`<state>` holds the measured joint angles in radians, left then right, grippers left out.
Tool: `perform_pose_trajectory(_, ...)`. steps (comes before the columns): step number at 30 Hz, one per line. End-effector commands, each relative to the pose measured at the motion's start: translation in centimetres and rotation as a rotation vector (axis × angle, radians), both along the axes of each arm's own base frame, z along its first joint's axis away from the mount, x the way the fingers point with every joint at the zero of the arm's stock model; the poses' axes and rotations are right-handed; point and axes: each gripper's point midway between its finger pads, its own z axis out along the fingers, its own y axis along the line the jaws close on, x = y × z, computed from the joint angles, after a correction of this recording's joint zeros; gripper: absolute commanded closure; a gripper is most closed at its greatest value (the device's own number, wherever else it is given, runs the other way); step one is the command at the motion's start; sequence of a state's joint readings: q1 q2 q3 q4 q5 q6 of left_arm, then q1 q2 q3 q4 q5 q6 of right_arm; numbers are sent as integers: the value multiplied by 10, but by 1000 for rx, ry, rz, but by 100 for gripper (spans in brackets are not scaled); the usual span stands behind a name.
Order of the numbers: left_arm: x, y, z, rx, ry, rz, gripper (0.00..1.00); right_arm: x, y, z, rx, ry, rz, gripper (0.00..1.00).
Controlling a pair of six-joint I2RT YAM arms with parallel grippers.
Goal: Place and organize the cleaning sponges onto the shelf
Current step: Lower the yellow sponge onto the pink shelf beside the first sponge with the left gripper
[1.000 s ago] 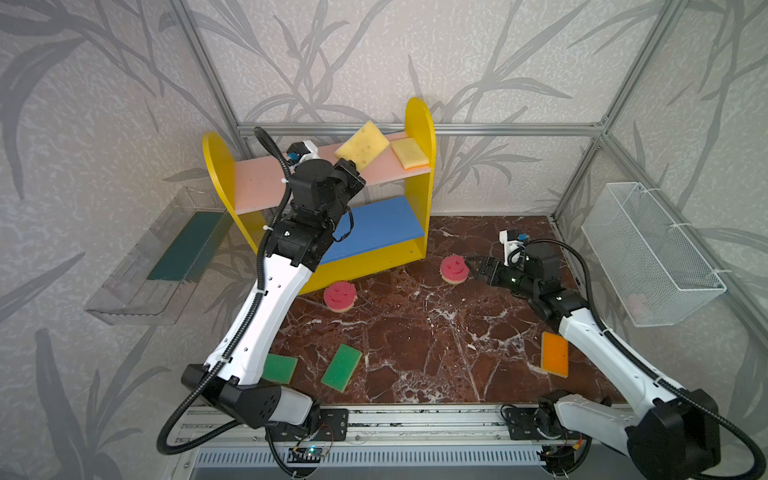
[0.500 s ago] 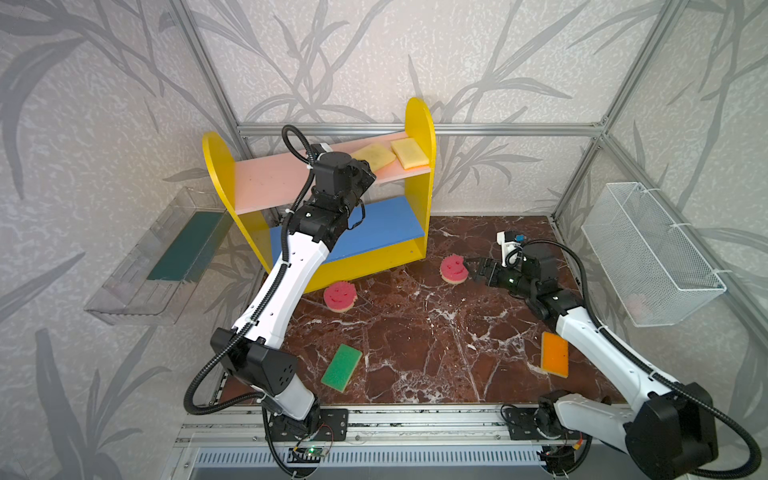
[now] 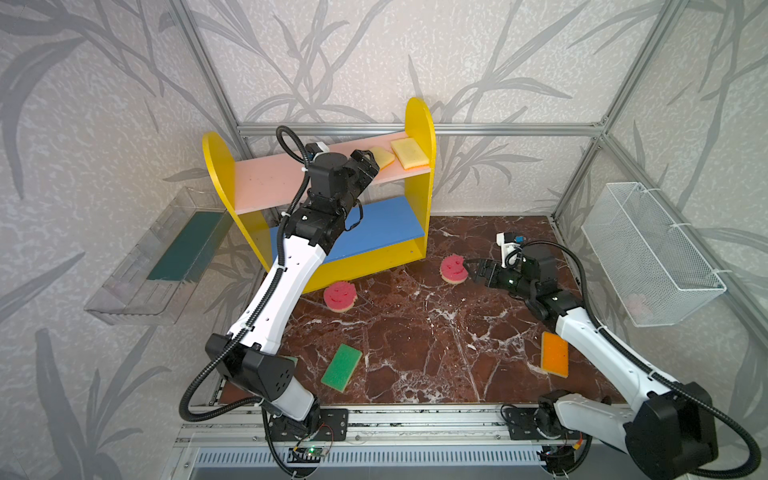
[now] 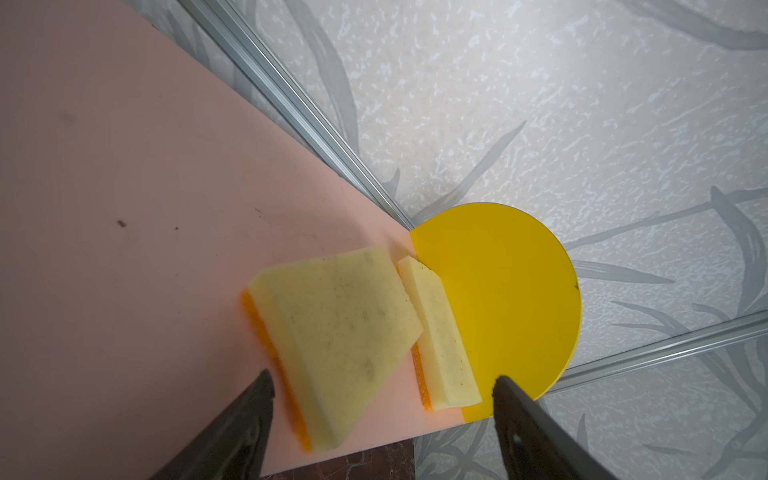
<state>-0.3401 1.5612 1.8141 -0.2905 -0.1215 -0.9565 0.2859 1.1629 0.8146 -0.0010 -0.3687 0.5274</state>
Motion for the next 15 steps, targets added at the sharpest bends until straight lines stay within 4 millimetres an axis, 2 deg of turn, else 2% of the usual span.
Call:
perform_pose_trajectory(1, -20, 9, 22, -9, -65, 4, 14, -3, 3, 1, 13, -10, 21, 12)
perform_pose_trajectory(4, -32, 16, 33, 30, -96, 14, 15, -5, 3, 2, 15, -8, 25, 12)
perform_pose_trajectory(7, -44, 18, 52, 111, -139, -3, 24, -8, 2, 6, 14, -19, 28, 13)
perform_pose_trajectory(10, -53, 9, 75, 207, -201, -93, 37, -9, 2, 12, 12, -29, 32, 15)
perform_pose_trajectory(13, -51, 7, 85, 294, -186, -145, 52, -10, 4, 17, 18, -36, 38, 15)
perform_pose_trajectory(15, -44, 6, 82, 347, -154, -168, 54, -11, 6, 20, 20, -41, 47, 15)
